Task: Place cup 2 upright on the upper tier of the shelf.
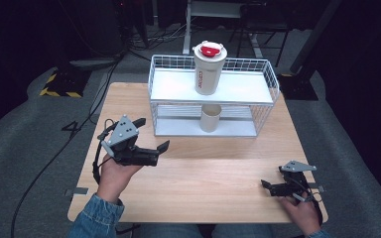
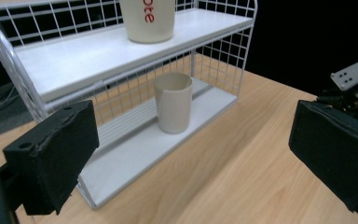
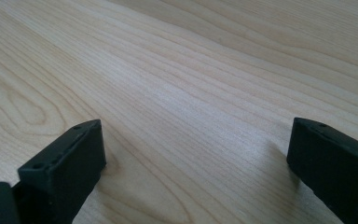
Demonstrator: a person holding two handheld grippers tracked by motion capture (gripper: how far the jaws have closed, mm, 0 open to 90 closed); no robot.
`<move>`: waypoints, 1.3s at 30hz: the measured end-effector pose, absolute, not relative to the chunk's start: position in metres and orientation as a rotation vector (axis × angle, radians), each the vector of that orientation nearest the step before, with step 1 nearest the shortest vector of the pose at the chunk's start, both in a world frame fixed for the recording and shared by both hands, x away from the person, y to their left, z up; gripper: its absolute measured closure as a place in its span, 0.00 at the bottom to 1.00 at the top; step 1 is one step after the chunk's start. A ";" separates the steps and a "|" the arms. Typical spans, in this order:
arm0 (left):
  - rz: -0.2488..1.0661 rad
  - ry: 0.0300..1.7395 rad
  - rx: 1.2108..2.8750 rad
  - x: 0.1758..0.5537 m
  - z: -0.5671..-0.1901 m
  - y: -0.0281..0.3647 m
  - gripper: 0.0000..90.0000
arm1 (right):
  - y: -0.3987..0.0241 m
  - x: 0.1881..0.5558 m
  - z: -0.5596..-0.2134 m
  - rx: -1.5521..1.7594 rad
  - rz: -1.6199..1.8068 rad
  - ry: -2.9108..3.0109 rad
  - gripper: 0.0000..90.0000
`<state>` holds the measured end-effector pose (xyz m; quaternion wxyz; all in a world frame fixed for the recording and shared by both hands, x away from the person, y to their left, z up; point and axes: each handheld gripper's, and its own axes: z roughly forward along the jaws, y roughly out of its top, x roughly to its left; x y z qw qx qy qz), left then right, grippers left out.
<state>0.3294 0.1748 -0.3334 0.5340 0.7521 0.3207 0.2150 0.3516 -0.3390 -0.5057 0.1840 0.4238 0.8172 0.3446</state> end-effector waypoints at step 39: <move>0.411 1.060 1.998 0.309 -0.449 0.211 0.02 | -0.339 0.352 -0.506 1.195 0.972 2.304 0.05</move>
